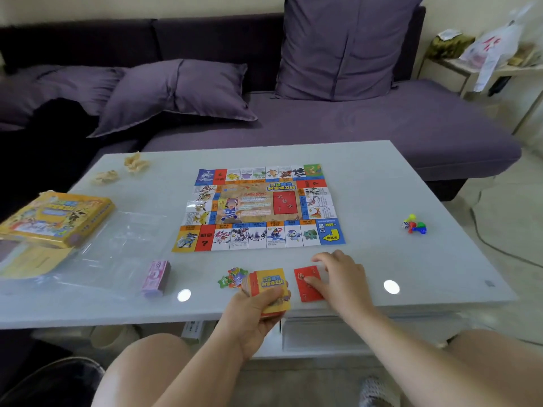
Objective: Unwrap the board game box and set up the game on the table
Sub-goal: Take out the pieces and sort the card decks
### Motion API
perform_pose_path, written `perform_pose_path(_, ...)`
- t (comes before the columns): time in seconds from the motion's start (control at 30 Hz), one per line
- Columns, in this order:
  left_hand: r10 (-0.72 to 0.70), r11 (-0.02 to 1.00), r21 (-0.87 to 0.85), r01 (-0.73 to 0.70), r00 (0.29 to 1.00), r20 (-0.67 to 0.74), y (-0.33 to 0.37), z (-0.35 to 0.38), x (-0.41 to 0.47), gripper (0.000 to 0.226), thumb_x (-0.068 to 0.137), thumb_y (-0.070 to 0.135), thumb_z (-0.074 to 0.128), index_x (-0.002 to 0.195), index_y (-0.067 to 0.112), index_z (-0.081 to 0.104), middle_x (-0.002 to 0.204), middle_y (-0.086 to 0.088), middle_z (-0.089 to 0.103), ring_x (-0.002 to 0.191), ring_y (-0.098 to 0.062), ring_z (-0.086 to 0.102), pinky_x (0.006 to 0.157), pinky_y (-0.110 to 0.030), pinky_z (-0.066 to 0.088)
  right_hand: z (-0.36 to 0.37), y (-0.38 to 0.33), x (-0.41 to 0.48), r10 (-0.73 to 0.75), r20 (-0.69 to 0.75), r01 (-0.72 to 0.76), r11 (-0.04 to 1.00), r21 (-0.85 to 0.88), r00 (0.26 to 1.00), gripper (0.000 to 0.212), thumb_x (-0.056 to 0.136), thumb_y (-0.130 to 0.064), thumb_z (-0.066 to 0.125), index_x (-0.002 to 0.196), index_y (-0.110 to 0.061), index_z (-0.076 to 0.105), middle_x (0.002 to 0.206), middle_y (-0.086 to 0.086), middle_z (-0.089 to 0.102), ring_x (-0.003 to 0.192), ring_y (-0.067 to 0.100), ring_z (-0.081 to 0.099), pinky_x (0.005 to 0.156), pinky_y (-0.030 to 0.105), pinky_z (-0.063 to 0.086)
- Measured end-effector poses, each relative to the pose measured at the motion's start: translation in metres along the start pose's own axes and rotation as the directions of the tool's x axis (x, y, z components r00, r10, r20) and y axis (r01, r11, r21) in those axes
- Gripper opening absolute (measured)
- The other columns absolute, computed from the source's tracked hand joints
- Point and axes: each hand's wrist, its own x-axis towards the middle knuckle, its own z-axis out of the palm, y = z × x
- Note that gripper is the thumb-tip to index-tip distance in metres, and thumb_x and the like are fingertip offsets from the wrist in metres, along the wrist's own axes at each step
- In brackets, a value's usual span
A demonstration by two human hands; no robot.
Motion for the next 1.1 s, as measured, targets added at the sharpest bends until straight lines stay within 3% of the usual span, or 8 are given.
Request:
perform_pose_path(0.1, -0.012, 1.0, -0.002, 0.012, 1.0, -0.005, 0.0, 0.001, 0.002, 0.022, 0.083, -0.003, 0.062, 0.105, 0.001, 0.06, 0.078, -0.011, 0.072, 0.069, -0.02, 0.067, 0.063, -0.03, 0.055, -0.008, -0.001, -0.006, 0.029, -0.119, -0.001, 0.972, 0.237, 0.992, 0.034, 0.086, -0.042, 0.063, 0.114, -0.024, 0.059, 0.109, -0.007, 0.056, 0.1, 0.011, 0.054, 0.084, 0.026, 0.04)
perform_pose_path(0.2, -0.02, 0.999, 0.051, 0.017, 0.998, 0.054, -0.003, 0.01, 0.002, 0.022, 0.082, -0.003, 0.063, 0.104, 0.002, 0.061, 0.082, -0.013, 0.071, 0.073, -0.021, 0.066, 0.065, -0.03, 0.056, -0.025, -0.015, -0.018, 0.053, 0.159, -0.144, 0.75, 0.646, 0.986, 0.021, 0.087, -0.04, 0.062, 0.092, -0.02, 0.064, 0.089, -0.009, 0.065, 0.084, 0.006, 0.062, 0.069, 0.016, 0.044)
perform_pose_path(0.33, -0.029, 0.999, -0.012, 0.032, 0.98, 0.194, -0.005, 0.021, -0.003, 0.017, 0.089, -0.005, 0.05, 0.099, 0.001, 0.061, 0.081, -0.016, 0.071, 0.069, -0.021, 0.068, 0.061, -0.028, 0.058, -0.031, -0.014, -0.022, 0.033, 0.271, -0.224, 0.665, 0.713, 0.962, 0.015, 0.083, -0.023, 0.071, 0.071, -0.016, 0.065, 0.057, -0.009, 0.061, 0.05, -0.001, 0.055, 0.05, 0.01, 0.039)
perform_pose_path(0.53, 0.053, 0.999, -0.016, -0.05, 0.973, 0.226, -0.012, 0.028, -0.006, 0.018, 0.091, -0.003, 0.047, 0.103, 0.005, 0.059, 0.086, -0.013, 0.073, 0.074, -0.021, 0.071, 0.065, -0.028, 0.058, -0.041, 0.001, -0.025, 0.053, 0.332, -0.299, 0.582, 0.756, 0.942, 0.013, 0.087, -0.023, 0.066, 0.075, -0.017, 0.068, 0.06, -0.008, 0.062, 0.057, 0.006, 0.055, 0.057, 0.023, 0.043)
perform_pose_path(0.83, 0.1, 0.993, 0.054, -0.106, 0.99, 0.103, -0.014, 0.041, 0.004, 0.02, 0.089, -0.005, 0.053, 0.107, 0.004, 0.056, 0.094, -0.016, 0.068, 0.082, -0.026, 0.066, 0.059, -0.027, 0.057, -0.043, 0.048, -0.003, 0.242, 0.092, -0.243, 0.717, 0.653, 0.966, 0.004, 0.084, -0.016, 0.069, 0.081, -0.016, 0.067, 0.07, -0.007, 0.067, 0.065, 0.006, 0.061, 0.06, 0.014, 0.044)
perform_pose_path(0.97, 0.087, 0.993, 0.069, -0.092, 0.994, 0.07, -0.012, 0.043, 0.004, 0.018, 0.089, -0.005, 0.054, 0.105, 0.005, 0.056, 0.097, -0.017, 0.066, 0.082, -0.025, 0.065, 0.058, -0.025, 0.058, -0.024, 0.06, 0.003, 0.262, 0.056, -0.265, 0.901, 0.343, 0.963, 0.022, 0.085, -0.026, 0.068, 0.106, -0.018, 0.066, 0.087, -0.004, 0.066, 0.084, 0.017, 0.063, 0.074, 0.026, 0.047)
perform_pose_path(1.03, 0.075, 0.994, 0.069, -0.08, 0.995, 0.065, -0.012, 0.043, 0.004, 0.019, 0.088, -0.005, 0.056, 0.103, 0.006, 0.056, 0.096, -0.016, 0.067, 0.081, -0.024, 0.066, 0.059, -0.026, 0.058, -0.021, 0.058, -0.002, 0.203, -0.071, -0.193, 0.973, 0.128, 0.977, 0.031, 0.085, -0.029, 0.068, 0.114, -0.021, 0.063, 0.093, -0.003, 0.059, 0.092, 0.019, 0.06, 0.078, 0.029, 0.043)
perform_pose_path(1.1, 0.057, 0.996, 0.063, -0.06, 0.996, 0.062, -0.013, 0.042, 0.005, 0.019, 0.086, -0.005, 0.059, 0.102, 0.006, 0.057, 0.092, -0.014, 0.069, 0.079, -0.023, 0.067, 0.061, -0.027, 0.058, -0.023, 0.05, -0.007, 0.127, -0.217, -0.102, 0.988, 0.119, 0.968, 0.034, 0.084, -0.028, 0.069, 0.115, -0.019, 0.063, 0.102, 0.001, 0.057, 0.093, 0.02, 0.058, 0.079, 0.03, 0.042)
